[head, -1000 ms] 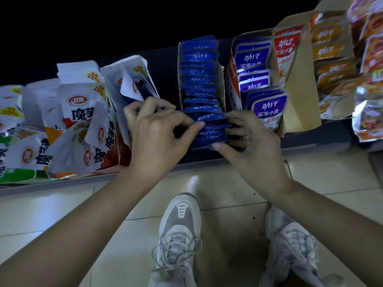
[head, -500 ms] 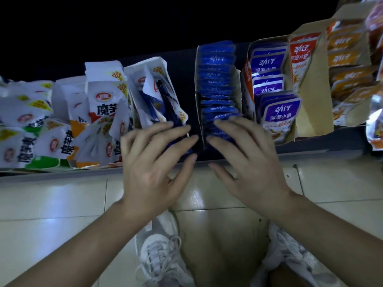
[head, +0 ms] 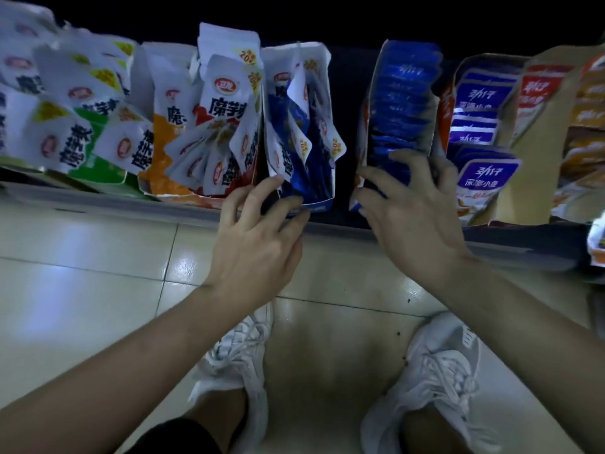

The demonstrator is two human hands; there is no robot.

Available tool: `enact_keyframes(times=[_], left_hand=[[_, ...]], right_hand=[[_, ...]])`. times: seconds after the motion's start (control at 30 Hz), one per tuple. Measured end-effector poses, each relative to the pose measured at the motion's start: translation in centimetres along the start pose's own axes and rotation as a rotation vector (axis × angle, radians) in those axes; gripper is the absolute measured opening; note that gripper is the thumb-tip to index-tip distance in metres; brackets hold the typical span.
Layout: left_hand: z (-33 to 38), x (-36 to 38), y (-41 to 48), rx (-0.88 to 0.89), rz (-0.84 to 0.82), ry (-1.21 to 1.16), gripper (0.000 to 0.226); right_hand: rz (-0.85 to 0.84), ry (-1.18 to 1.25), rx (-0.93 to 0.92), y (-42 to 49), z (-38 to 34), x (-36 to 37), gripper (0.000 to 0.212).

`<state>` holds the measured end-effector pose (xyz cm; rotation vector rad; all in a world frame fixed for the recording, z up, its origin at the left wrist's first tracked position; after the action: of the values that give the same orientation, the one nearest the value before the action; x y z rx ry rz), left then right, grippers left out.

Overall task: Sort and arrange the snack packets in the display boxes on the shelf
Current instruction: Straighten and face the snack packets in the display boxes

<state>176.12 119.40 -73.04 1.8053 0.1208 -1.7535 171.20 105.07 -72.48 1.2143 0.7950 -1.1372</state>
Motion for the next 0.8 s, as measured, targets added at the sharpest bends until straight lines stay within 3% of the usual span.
enact_keyframes(times=[0.17, 0.33, 0.47, 0.6, 0.7, 0.8], left_hand=[[-1.7, -0.9, -0.4, -0.025, -0.015, 0.036, 0.022], [-2.4, -2.1, -0.7, 0.007, 0.009, -0.02, 0.023], [-2.0, -5.3, 0.1, 0.031, 0.198, -0.15, 0.022], [-3.4, -8.4, 1.9, 0.004, 0.371, -0.138, 0.022], [-4.8, -8.0, 4.6, -0.072, 0.311, -0.16, 0.029], [-5.3, -5.5, 7.8, -0.068, 0.106, -0.052, 0.051]], right_hand=[[-0.025, 0.046, 0.051, -0.3, 1.3, -0.7, 0.019], [0.011, 0.428, 0.243, 1.9, 0.9, -3.2, 0.039], [-0.046, 0.878, 0.473, 4.8, 0.5, -2.1, 0.047], [-0.061, 0.89, 0.5, 7.2, -0.1, -0.5, 0.042], [-0.015, 0.94, 0.537, 7.5, 0.5, 0.3, 0.033], [0.009, 0.969, 0.569, 6.9, 1.0, 0.6, 0.032]])
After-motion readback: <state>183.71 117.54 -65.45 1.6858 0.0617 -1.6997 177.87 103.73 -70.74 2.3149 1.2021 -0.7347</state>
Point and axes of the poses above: each hand's wrist, its own y-axis towards the middle knuckle, its own x-axis out of the palm, z = x × y, the point moved 10 cm from there along y, towards the middle knuckle, and after that the axes turned 3 degrees about -y, right-handed, at the moved point
